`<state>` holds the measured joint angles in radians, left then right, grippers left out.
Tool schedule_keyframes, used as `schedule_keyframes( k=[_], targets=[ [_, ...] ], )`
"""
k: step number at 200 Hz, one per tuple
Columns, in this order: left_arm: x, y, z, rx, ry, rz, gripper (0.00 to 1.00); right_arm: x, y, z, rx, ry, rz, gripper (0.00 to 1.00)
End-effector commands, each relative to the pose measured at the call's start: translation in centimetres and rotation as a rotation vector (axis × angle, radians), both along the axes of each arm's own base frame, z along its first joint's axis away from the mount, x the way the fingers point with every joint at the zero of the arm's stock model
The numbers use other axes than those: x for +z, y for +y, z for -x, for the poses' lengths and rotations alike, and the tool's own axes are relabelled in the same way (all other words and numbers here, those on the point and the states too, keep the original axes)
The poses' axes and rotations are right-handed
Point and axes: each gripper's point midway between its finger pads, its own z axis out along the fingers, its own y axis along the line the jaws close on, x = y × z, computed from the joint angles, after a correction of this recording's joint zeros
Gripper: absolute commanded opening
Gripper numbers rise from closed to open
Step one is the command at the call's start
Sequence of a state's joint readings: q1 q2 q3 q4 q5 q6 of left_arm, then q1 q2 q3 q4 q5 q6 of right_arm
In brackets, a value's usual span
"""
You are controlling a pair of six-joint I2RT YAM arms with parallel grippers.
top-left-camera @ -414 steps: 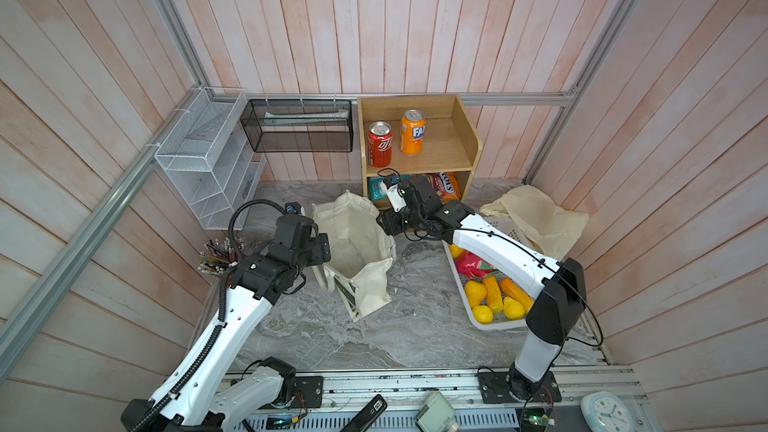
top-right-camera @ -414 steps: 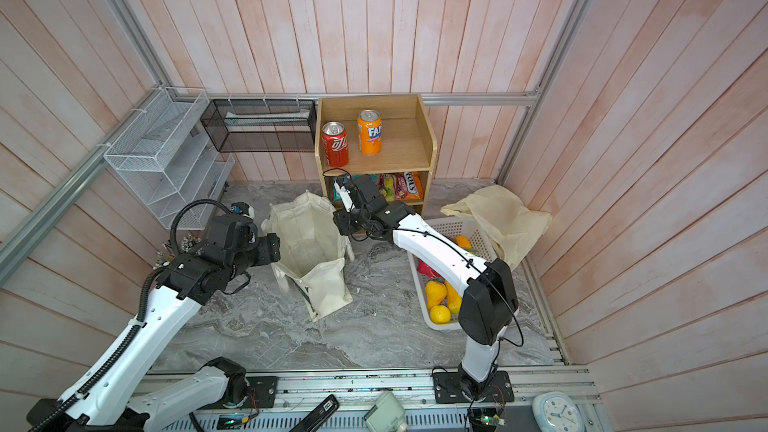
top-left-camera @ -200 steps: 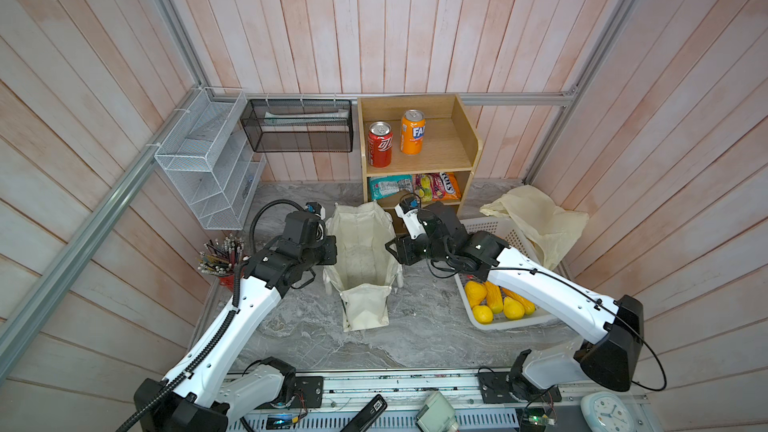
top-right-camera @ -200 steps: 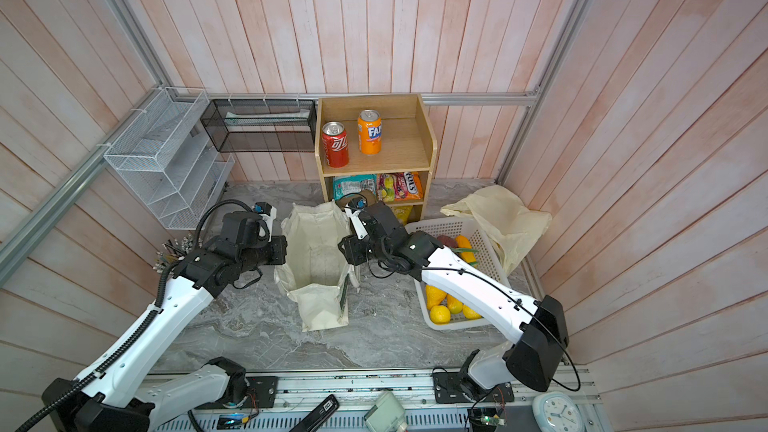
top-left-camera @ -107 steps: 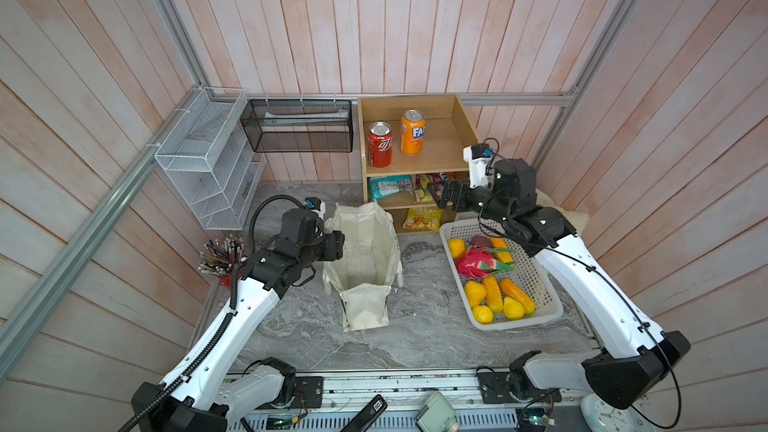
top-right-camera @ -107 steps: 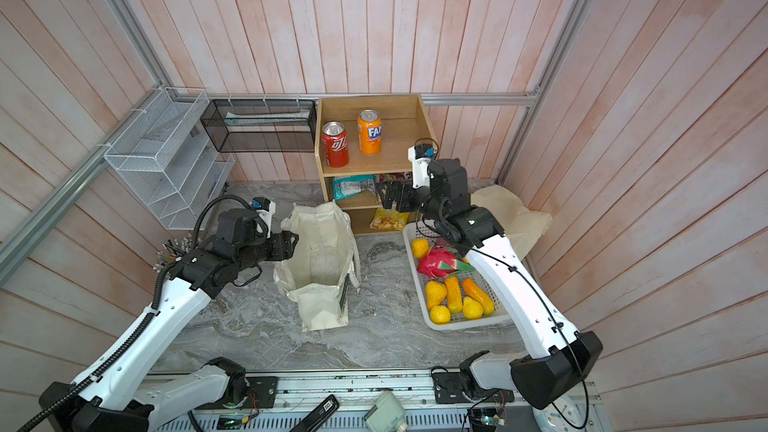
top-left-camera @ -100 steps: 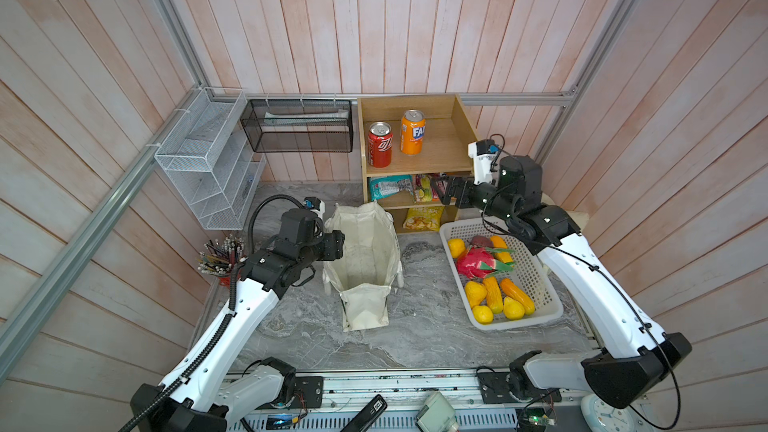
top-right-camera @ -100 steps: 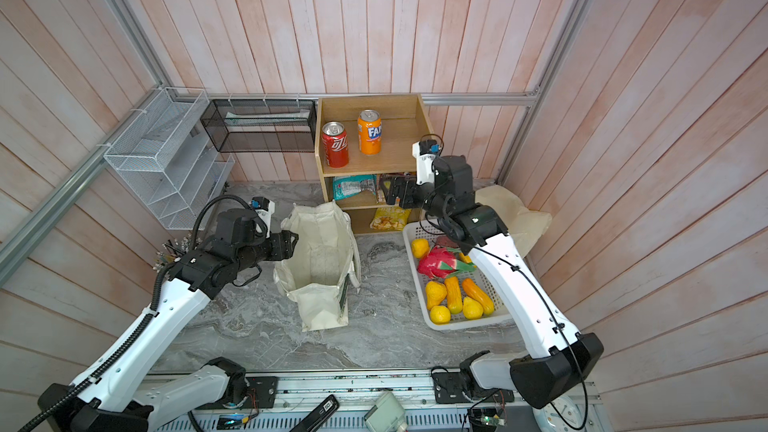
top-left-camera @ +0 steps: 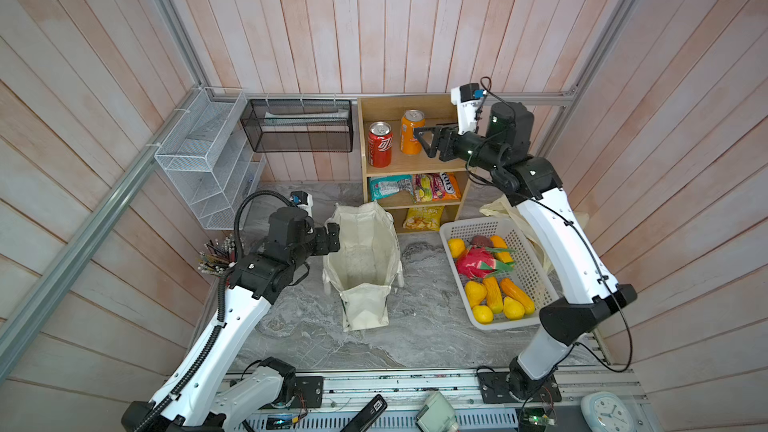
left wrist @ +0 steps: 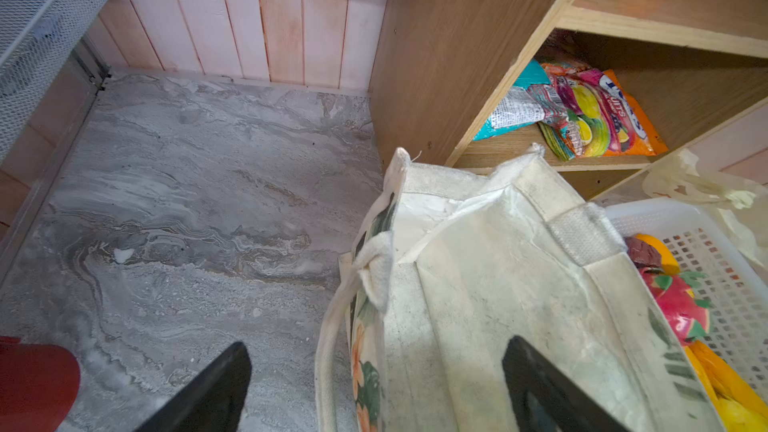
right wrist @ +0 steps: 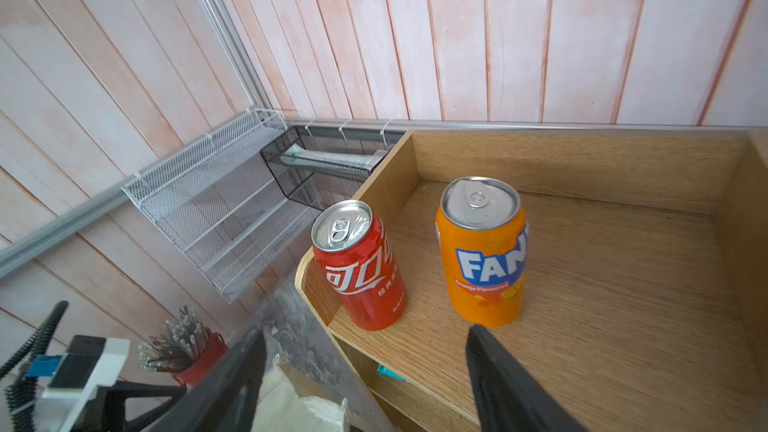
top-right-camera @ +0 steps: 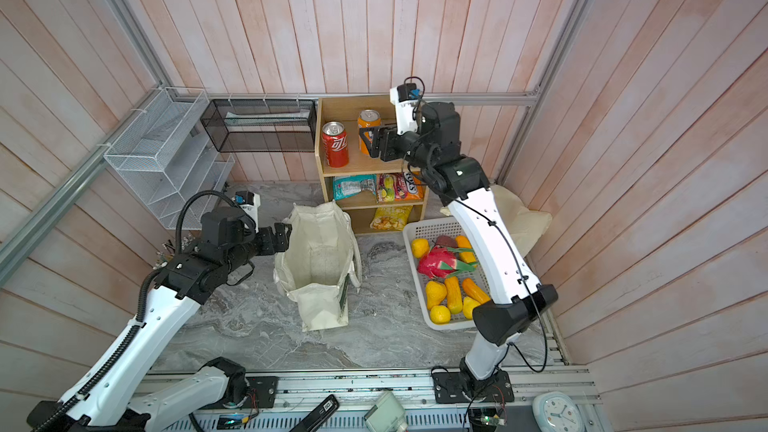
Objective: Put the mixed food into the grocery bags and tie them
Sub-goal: 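Release the bag rim with the right gripper and reach up to the red cola can, then grasp the red cola can on the top shelf with the right gripper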
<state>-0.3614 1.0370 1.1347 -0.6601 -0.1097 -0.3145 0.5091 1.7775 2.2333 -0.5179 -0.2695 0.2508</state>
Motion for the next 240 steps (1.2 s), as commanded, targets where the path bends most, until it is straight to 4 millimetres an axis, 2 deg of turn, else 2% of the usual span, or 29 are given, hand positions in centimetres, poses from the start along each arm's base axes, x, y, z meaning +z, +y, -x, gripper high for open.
schedule_keyframes(
  k=[1,38,76,116,159,240],
  targets=[
    [2.4,1.3,-0.5,0.06,-0.075,0.032,0.98,-1.2,2.0,-0.7,-0.013,0.003,0.099,0.77],
    [3.2,2.8,-0.5,0.104,-0.096,0.039,0.98,-3.0,4.3,-3.1,-0.055,0.001,0.148,0.77],
    [3.7,4.0,-0.3,0.136,-0.115,0.056,0.99,-4.1,5.9,-3.9,-0.04,-0.006,0.136,0.76],
    [3.4,4.1,-0.4,0.133,-0.11,0.064,0.99,-4.8,7.6,-4.0,-0.012,-0.012,0.129,0.77],
    [3.1,4.1,-0.3,0.125,-0.103,0.07,0.99,-5.7,8.9,-5.1,-0.026,-0.045,0.136,0.79],
    [2.5,3.5,-0.5,0.102,-0.092,0.096,0.99,-8.0,9.8,-7.6,-0.075,-0.073,0.166,0.8]
  ],
)
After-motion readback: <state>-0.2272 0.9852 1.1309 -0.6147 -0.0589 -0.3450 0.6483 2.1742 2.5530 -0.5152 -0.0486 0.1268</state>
